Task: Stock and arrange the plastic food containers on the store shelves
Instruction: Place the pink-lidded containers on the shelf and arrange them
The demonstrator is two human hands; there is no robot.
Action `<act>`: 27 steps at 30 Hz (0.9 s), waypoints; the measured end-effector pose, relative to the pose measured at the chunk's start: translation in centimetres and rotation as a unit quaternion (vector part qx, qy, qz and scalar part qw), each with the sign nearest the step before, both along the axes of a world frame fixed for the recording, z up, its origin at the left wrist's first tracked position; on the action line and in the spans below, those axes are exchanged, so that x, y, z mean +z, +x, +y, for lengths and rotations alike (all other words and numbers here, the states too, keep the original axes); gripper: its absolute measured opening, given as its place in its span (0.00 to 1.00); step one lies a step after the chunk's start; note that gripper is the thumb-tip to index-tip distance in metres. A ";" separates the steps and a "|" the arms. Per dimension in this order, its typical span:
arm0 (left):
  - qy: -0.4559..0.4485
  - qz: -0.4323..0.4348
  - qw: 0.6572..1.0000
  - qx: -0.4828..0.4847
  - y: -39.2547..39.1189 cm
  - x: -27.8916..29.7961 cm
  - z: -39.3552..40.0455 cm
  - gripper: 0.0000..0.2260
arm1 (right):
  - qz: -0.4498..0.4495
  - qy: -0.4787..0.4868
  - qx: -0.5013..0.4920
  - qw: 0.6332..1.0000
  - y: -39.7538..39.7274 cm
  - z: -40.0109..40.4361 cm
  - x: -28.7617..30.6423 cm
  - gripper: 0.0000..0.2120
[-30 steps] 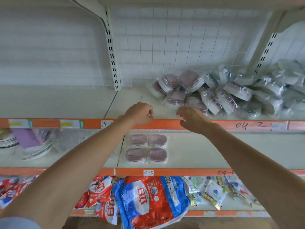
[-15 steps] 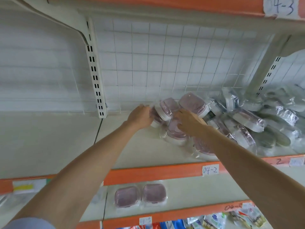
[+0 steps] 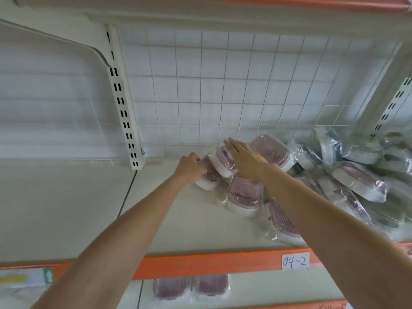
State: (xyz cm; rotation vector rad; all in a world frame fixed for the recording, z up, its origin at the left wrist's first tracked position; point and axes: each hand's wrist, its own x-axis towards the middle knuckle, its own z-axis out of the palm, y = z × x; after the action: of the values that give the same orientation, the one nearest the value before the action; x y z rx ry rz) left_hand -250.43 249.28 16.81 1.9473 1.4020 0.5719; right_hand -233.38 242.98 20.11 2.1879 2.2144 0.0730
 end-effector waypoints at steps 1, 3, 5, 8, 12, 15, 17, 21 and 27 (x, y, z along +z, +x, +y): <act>-0.012 -0.009 1.000 0.001 -0.7 0.3 0.1 0.14 | -0.010 0.000 0.011 1.000 -0.2 0.4 -0.1 0.43; -0.045 -0.007 0.999 0.003 -2.4 0.9 0.4 0.15 | -0.014 0.021 0.030 0.999 -0.6 1.1 -0.4 0.40; -0.080 0.014 0.997 0.001 -4.5 1.1 0.8 0.07 | -0.016 0.036 0.060 0.997 -1.4 1.7 -0.4 0.40; -0.141 0.030 0.989 0.029 -8.1 1.4 1.1 0.08 | -0.026 0.014 0.100 0.995 -3.1 2.4 -0.6 0.42; -0.152 0.116 0.977 0.097 -12.6 1.6 0.5 0.12 | -0.014 -0.027 0.128 0.991 -6.0 3.0 -1.0 0.41; -0.100 0.268 0.953 0.097 -13.8 1.4 -0.3 0.27 | -0.021 -0.056 0.159 0.985 -8.1 3.1 -1.5 0.42; -0.095 0.306 0.942 0.104 -13.4 0.8 -0.8 0.43 | -0.026 -0.059 0.166 0.984 -8.9 3.1 -1.8 0.43; 0.017 0.357 0.929 0.095 -12.3 -0.7 -1.9 0.44 | -0.021 -0.094 0.140 0.985 -8.5 2.9 -2.5 0.47; 0.009 0.342 0.933 0.111 -12.5 -0.4 -3.1 0.42 | -0.036 -0.087 0.134 0.987 -7.3 1.7 -3.5 0.47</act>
State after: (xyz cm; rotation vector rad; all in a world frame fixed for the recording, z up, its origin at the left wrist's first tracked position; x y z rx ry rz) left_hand -262.89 246.23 16.40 2.1143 2.0596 -0.0255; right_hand -240.66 244.64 16.62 1.7644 2.3601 -0.0357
